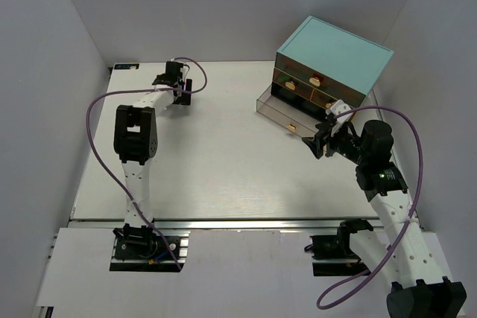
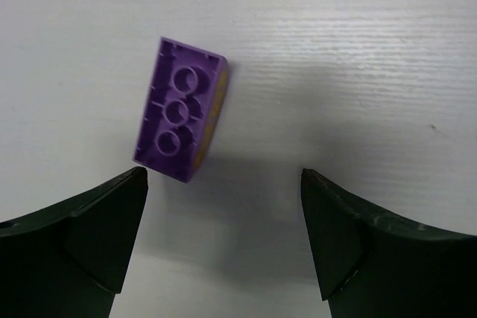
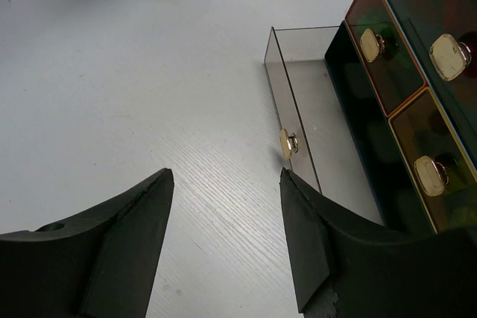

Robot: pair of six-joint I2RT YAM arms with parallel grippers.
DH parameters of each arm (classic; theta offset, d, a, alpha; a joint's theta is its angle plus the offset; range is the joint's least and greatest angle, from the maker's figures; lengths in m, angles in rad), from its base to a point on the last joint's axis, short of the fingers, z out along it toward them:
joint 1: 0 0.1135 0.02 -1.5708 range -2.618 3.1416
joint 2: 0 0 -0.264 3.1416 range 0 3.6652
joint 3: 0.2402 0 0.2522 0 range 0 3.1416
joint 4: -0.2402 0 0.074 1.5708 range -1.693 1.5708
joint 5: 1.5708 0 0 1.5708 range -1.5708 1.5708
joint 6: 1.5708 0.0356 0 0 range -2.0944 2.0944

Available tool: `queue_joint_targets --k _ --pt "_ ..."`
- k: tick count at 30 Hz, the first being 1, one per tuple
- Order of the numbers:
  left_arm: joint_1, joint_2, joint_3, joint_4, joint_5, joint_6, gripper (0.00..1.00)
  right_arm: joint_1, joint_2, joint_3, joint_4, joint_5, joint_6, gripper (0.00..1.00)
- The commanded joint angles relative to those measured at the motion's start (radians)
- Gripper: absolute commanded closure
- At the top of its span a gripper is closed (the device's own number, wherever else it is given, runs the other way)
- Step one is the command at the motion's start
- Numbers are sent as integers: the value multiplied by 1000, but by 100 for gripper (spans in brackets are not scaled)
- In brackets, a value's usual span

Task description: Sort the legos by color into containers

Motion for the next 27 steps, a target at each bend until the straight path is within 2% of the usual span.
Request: queue_joint_targets --k 1,10,18,22,26,27 --pt "35 19 91 -60 -38 125 7 9 -11 2 42 23 -9 35" --pt "75 73 149 -21 -101 202 7 12 9 19 27 43 -7 35" --pt "104 127 186 -13 142 229 9 8 27 28 19 56 -1 34" --pt "126 147 194 -16 218 243 11 6 33 31 16 63 -1 34" --pt "147 173 212 -38 302 243 21 6 38 33 15 66 -1 34" --pt "156 176 210 -41 339 242 30 9 38 33 15 70 -1 34"
